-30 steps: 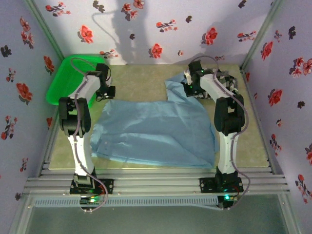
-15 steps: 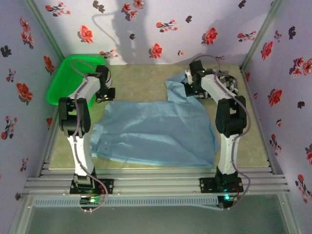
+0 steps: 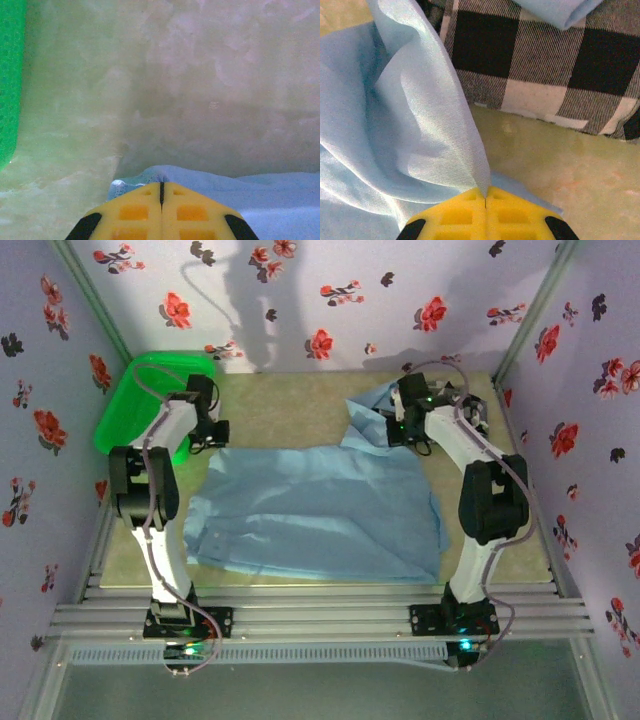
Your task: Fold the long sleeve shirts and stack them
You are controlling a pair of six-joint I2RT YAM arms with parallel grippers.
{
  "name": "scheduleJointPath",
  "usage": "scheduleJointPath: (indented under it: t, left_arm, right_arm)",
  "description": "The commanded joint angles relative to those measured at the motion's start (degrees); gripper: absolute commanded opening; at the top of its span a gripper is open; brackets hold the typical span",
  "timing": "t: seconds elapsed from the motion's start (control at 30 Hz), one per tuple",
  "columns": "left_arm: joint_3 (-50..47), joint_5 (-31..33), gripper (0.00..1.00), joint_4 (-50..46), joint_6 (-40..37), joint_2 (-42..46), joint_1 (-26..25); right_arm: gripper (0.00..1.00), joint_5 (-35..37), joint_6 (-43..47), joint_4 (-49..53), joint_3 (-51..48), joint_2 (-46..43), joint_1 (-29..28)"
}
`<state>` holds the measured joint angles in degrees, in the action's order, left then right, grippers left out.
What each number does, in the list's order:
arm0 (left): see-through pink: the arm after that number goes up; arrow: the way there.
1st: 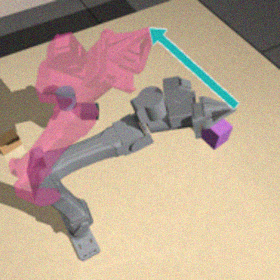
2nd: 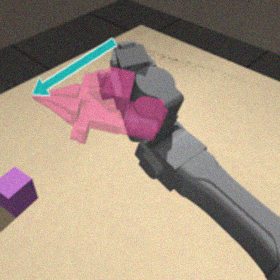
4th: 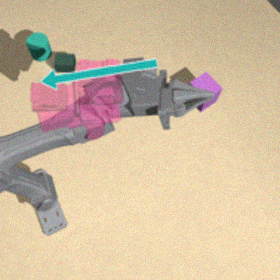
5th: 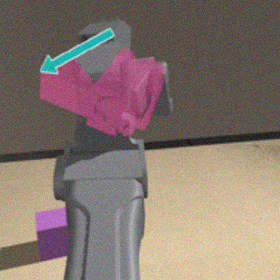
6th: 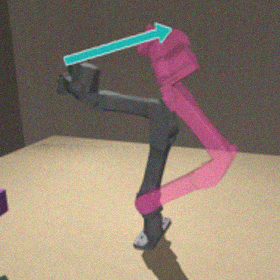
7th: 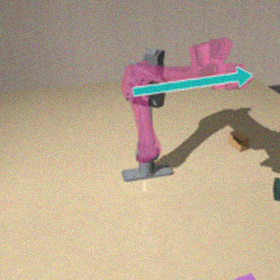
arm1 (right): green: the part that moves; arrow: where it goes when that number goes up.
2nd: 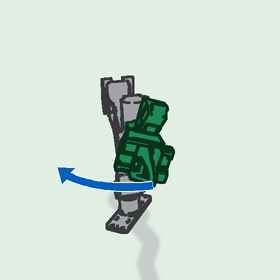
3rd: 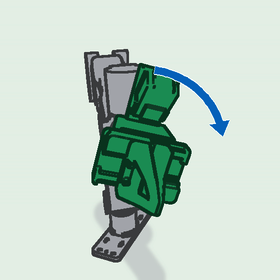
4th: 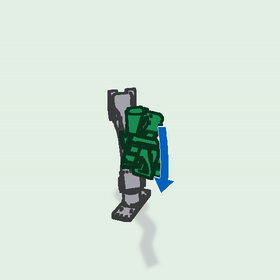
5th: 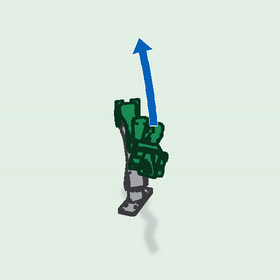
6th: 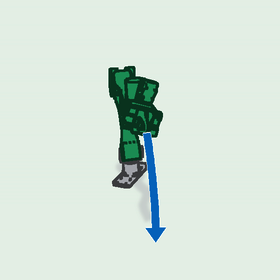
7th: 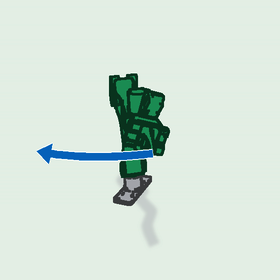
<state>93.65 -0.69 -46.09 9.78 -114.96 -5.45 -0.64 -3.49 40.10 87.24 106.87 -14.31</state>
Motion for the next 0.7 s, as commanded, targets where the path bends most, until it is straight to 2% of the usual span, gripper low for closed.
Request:
scheduleJointPath:
  t: [0.0, 0.43, 0.67]
  left_arm:
    - [-1.6, -0.4, 0.0, 0.9, -2.2, 3.3, 0.4]
    - [-8.9, 1.2, 0.0, 3.9, -5.0, 9.4, 0.4]
    - [-12.8, 5.0, 0.0, 3.2, -4.4, 11.1, 0.4]
  right_arm:
    - [0.04, -0.5, -2.1, -0.6, -1.9, -3.5, -0.6]
    - [0.02, -1.3, -5.9, 1.6, -10.7, -13.7, -1.6]
    - [0.03, -1.4, -9.7, 1.1, -18.2, -19.5, -2.7]
